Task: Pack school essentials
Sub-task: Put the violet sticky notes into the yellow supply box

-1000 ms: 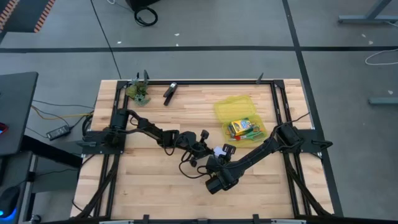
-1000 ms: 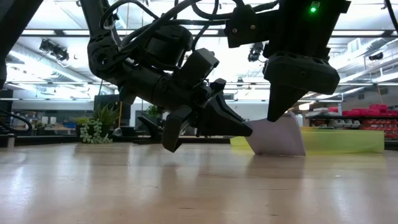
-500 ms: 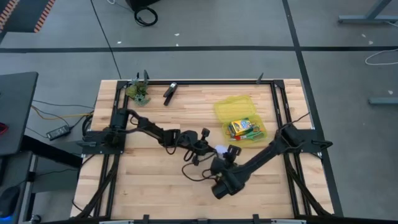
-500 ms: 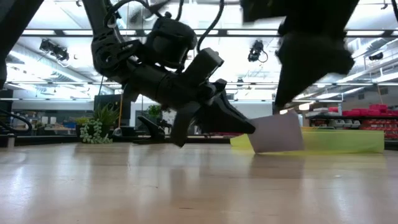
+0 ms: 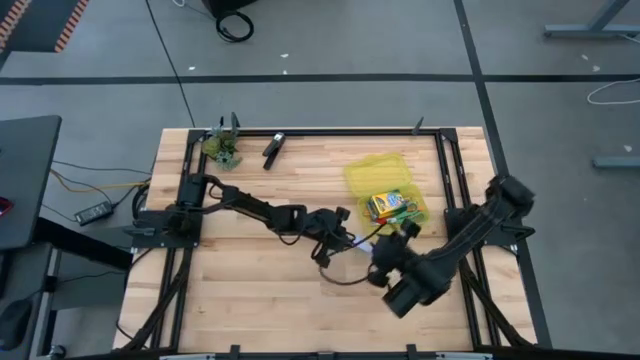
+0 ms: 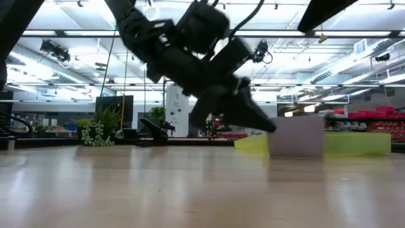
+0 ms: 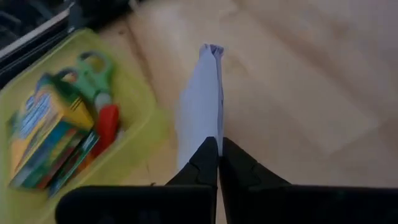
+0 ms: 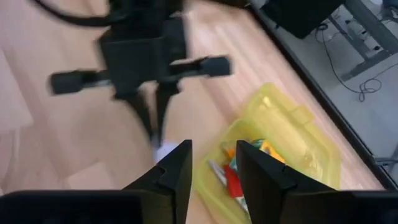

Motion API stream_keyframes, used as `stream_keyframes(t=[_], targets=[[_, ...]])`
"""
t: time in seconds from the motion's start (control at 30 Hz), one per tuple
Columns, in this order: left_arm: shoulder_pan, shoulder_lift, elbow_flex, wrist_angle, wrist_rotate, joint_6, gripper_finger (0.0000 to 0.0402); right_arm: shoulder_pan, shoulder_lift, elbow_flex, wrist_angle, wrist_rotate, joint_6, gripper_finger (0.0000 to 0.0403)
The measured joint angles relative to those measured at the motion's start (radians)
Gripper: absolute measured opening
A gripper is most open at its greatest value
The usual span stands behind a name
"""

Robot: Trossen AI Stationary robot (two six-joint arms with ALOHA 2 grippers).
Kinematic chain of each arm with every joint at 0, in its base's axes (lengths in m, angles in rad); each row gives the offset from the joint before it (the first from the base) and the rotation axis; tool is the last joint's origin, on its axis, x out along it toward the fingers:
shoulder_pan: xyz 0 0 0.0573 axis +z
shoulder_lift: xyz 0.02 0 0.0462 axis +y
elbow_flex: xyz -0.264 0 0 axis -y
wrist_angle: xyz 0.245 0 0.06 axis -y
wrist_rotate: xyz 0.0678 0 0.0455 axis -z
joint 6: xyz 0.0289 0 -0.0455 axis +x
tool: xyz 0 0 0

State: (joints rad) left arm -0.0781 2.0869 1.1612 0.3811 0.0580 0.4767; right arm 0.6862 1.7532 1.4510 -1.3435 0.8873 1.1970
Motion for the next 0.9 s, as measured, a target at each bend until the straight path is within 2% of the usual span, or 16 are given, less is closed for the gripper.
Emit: stream_keyframes(t=[0.13, 0.4, 0.53, 0.63, 0.77, 0.9], targets=[[-0.001, -0.002, 0.062, -0.03, 0.027, -0.03, 0.0008, 0.01, -0.117, -0.107, 0.034, 0.054, 0.04, 0.0123], [0.009, -0.002, 0.151, -0.04, 0.025, -0.002, 0.0004, 0.01, -0.276, -0.273, 0.087, 0.084, 0.047, 0.0107], [0.012, -0.002, 0.196, -0.037, -0.035, 0.035, 0.0009, 0.011, -0.332, -0.3, 0.086, 0.115, 0.05, 0.0102], [0.019, -0.002, 0.212, -0.023, -0.083, 0.121, 0.0009, 0.01, -0.358, -0.3, 0.087, 0.129, 0.023, 0.0101], [0.048, 0.02, 0.217, 0.069, -0.086, 0.209, 0.0005, 0.01, -0.386, -0.3, 0.081, 0.162, -0.012, 0.0101], [0.08, 0.068, 0.221, 0.14, -0.136, 0.21, 0.0007, 0.01, -0.406, -0.3, 0.07, 0.171, -0.029, 0.0101]])
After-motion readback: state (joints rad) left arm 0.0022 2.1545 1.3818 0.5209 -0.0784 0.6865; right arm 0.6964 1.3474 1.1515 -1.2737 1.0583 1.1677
